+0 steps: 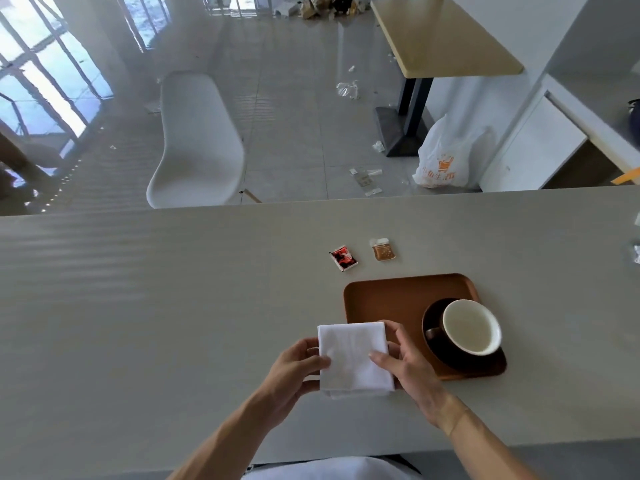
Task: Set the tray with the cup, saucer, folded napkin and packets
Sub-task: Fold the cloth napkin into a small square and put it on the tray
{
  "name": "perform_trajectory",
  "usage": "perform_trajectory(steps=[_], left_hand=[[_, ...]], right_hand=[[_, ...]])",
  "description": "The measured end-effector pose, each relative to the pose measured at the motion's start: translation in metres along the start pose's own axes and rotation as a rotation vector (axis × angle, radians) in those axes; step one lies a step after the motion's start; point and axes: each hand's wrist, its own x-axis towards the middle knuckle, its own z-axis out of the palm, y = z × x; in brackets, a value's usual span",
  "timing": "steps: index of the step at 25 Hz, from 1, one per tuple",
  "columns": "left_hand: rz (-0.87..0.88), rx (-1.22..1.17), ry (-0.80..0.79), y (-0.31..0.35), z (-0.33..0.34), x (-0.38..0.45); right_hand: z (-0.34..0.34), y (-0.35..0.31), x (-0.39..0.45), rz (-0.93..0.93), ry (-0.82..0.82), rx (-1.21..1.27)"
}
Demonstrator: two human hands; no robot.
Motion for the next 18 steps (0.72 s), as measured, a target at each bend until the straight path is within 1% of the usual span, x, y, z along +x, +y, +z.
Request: perform_trajectory(steps=[5,8,12,14,16,18], left_hand=[[-0.005,0.015,0.091,-0.007,0.037,0.001],[-0.029,0.069,0.174,-0.008,0.049,0.005],[-0.039,0.093,0.248,-0.012,0.056,0.016],[-0.05,0.132,0.273,-0.015,0.059,0.025],[-0.044,0.175,0.306,-0.019,0.064,0.033],[-0.017,0.278,0.359,-0.025,0.069,0.044]], right_hand=[[-0.03,0.002,0.003,-0.01,-0.03,-0.031],[-0.039,0.005,0.006,0.003,-0.041,-0.04],[-0.048,0.009,0.013,0.003,-0.019,-0.117],[-0.057,0.014,0.018,0.003,-0.012,-0.201],[-0.064,0.019,0.024,-0.008,-0.002,-0.346],[-0.067,0.027,0.03,-0.024,0.03,-0.475]])
